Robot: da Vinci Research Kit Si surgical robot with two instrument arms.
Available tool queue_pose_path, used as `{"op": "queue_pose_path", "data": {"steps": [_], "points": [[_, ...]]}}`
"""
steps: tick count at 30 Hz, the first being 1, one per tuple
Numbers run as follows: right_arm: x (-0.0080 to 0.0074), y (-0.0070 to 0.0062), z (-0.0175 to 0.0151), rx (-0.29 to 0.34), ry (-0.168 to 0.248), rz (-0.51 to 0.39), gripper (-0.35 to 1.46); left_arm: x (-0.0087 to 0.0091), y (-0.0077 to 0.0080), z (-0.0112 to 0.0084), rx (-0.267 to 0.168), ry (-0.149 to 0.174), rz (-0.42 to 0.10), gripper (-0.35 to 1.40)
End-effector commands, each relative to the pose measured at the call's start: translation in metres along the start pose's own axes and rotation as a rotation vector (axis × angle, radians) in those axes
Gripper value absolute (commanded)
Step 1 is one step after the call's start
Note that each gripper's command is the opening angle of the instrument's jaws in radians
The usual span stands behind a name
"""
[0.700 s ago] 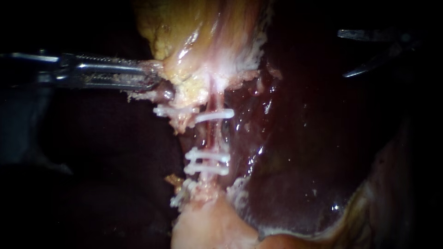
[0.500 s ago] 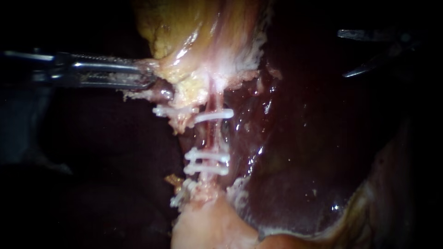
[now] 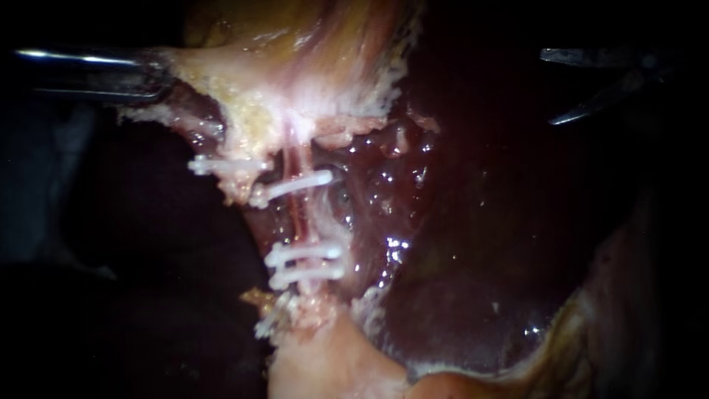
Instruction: Go to the cutting position right tube
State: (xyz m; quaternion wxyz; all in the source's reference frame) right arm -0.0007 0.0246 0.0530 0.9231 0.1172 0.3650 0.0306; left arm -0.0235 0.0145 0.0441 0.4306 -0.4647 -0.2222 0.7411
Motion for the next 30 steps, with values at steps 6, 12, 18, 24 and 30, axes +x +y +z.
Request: {"op": "queue_pose_path", "data": {"steps": [6,12,18,24,30], "points": [[0.0002,0.0,0.0001,-0.001,0.0,0.001,1.38,-0.0001,0.0,0.0002,0.002,0.003,0.001,-0.35],[0.0007,-0.0002,0.0004,-0.003,0.0,0.002,1.4,-0.0001,0.0,0.0002,0.002,0.003,0.001,-0.35],[0.0015,-0.0007,0.0012,-0.001,0.002,0.009,1.43,-0.0001,0.0,0.0002,0.002,0.003,0.001,-0.35],[0.0022,-0.0022,0.0034,0.025,0.029,0.037,1.43,-0.0001,0.0,0.0002,0.002,0.003,0.001,-0.35],[0.003,-0.0042,0.0069,0.072,0.062,0.062,1.43,-0.0001,0.0,0.0002,0.002,0.003,0.001,-0.35]]}}
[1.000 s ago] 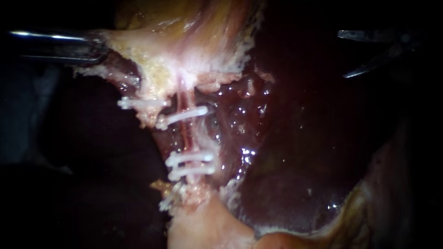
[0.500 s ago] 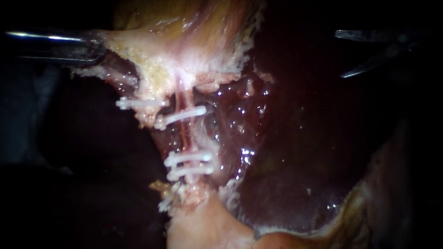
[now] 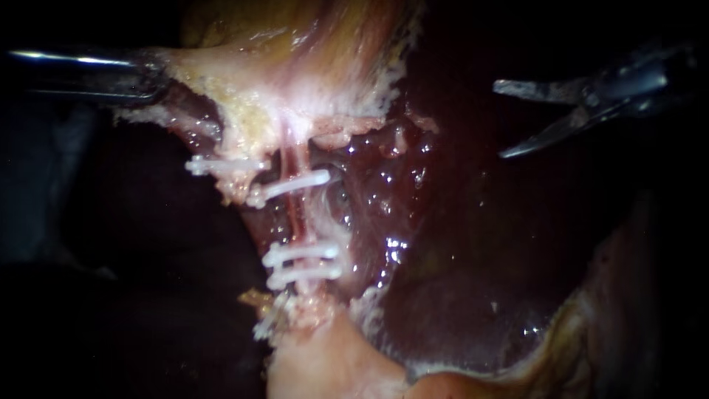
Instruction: Go to the cutting position right tube
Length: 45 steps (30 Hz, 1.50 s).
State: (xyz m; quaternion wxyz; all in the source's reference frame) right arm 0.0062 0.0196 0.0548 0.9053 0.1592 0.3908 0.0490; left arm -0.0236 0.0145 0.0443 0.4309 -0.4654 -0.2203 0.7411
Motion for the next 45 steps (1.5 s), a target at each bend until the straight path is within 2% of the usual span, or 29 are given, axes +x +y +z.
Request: {"op": "queue_pose_path", "data": {"steps": [1,13,23,28,33,38,45], "points": [[0.0001,-0.0003,0.0008,0.015,0.007,0.013,1.43,0.0,0.0,0.0,0.0,0.0,0.0,-0.35],[0.0007,-0.0035,0.0083,0.119,0.043,0.121,1.43,0.0,0.0,-0.0001,-0.001,0.0,0.0,-0.35],[0.0006,-0.0051,0.0132,0.207,0.047,0.181,1.36,0.0,0.0,-0.0001,-0.001,-0.001,-0.001,-0.35],[0.0007,-0.0053,0.0159,0.237,0.052,0.204,1.33,0.0,0.0,-0.0001,-0.001,-0.001,-0.001,-0.35],[0.001,-0.0053,0.0182,0.254,0.081,0.215,1.33,0.0,0.0,-0.0001,-0.001,0.0,-0.001,-0.35],[0.0014,-0.0051,0.0189,0.271,0.111,0.237,1.33,0.0,0.0001,-0.0002,0.0,0.0,-0.001,-0.35],[0.0019,-0.0049,0.0194,0.279,0.129,0.25,1.33,0.0,0.0001,-0.0002,0.0,0.0,-0.001,-0.35]]}}
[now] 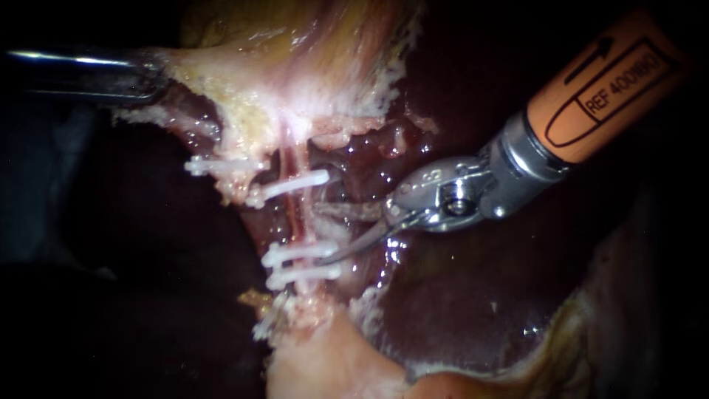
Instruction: Go to the cutting position right tube
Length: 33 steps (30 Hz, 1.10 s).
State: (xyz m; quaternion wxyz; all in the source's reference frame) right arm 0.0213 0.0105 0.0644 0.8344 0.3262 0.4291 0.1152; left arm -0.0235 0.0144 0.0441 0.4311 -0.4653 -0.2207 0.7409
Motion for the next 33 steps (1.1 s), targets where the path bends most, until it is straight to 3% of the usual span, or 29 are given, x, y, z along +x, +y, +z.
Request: {"op": "queue_pose_path", "data": {"steps": [1,16,24,33], "points": [[0.0,0.0,0.0001,0.0,0.002,0.002,1.33,0.0,0.0,0.0,0.0,0.0,0.0,-0.35],[0.0004,0.0003,0.0005,0.029,0.027,0.013,1.31,0.0,0.0,0.0001,0.0,0.0,0.0,-0.35],[0.0012,0.0006,0.0016,0.057,0.072,0.019,1.31,0.0,0.0,0.0001,0.0,0.0,0.0,-0.35],[0.0018,0.0006,0.0023,0.151,0.14,0.013,1.28,0.0,0.0,0.0001,0.0,0.0,0.0,-0.35]]}}
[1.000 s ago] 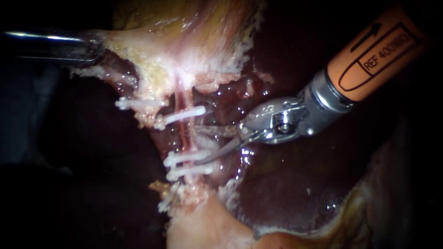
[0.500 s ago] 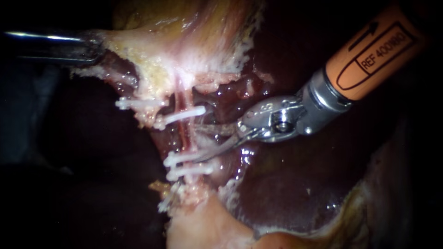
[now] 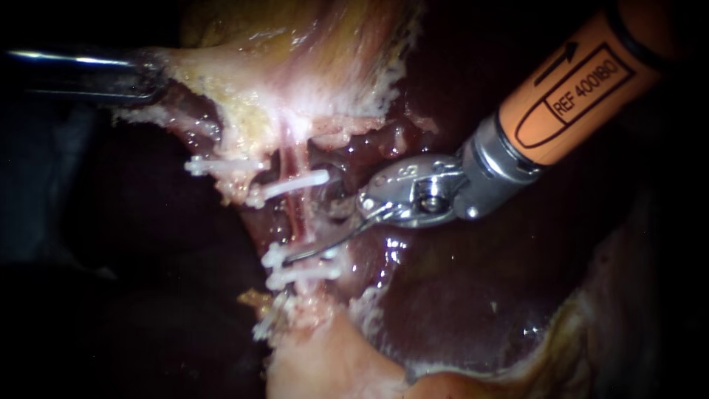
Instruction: Go to the cutting position right tube
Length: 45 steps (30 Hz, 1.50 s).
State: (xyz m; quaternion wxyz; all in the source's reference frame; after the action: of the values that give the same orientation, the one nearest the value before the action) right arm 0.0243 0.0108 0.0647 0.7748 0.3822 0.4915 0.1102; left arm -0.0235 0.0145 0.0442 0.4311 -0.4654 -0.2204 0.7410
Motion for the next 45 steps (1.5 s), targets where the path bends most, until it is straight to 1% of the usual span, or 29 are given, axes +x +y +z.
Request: {"op": "queue_pose_path", "data": {"steps": [1,6,10,17,19,24,25,30,33,36,39,43,45], "points": [[0.0001,0.0,0.0001,0.007,0.005,0.002,1.28,0.0,0.0,0.0,0.0,0.0,0.0,-0.35],[0.0005,0.0002,0.0008,0.047,0.021,0.018,1.23,0.0,0.0,0.0,0.0,0.0,0.0,-0.35],[0.0005,0.0003,0.0014,0.066,0.018,0.013,1.21,0.0,0.0,0.0,0.0,0.0,0.0,-0.35],[0.0008,0.0008,0.0028,0.067,0.034,0.01,1.21,0.0,0.0,0.0001,0.0,0.0,0.0,-0.35],[0.001,0.001,0.0034,0.068,0.046,0.015,1.21,0.0,0.0,0.0001,0.001,0.0,0.0,-0.35],[0.0012,0.0013,0.0047,0.065,0.057,0.02,1.21,0.0,0.0001,0.0001,0.001,0.0,0.0,-0.35],[0.0012,0.0014,0.0049,0.067,0.065,0.019,1.21,0.0,0.0001,0.0002,0.001,0.0,-0.001,-0.35],[0.0014,0.0013,0.0052,0.077,0.077,0.027,1.21,0.0,0.0001,0.0002,0.001,0.0,-0.001,-0.35],[0.0016,0.0009,0.0051,0.088,0.087,0.024,1.21,0.0,0.0,0.0002,0.001,0.0,0.0,-0.35],[0.002,0.0001,0.0051,0.105,0.098,0.032,1.23,0.0,-0.0001,0.0002,0.001,0.0,0.0,-0.35],[0.0026,-0.001,0.0051,0.133,0.105,0.042,1.23,0.0,-0.0001,0.0002,0.003,0.001,0.0,-0.35],[0.0036,-0.0025,0.0051,0.166,0.113,0.032,1.23,0.0,-0.0001,0.0002,0.003,0.001,0.0,-0.35],[0.0041,-0.003,0.005,0.177,0.126,0.029,1.23,0.0,-0.0001,0.0002,0.003,0.001,0.0,-0.35]]}}
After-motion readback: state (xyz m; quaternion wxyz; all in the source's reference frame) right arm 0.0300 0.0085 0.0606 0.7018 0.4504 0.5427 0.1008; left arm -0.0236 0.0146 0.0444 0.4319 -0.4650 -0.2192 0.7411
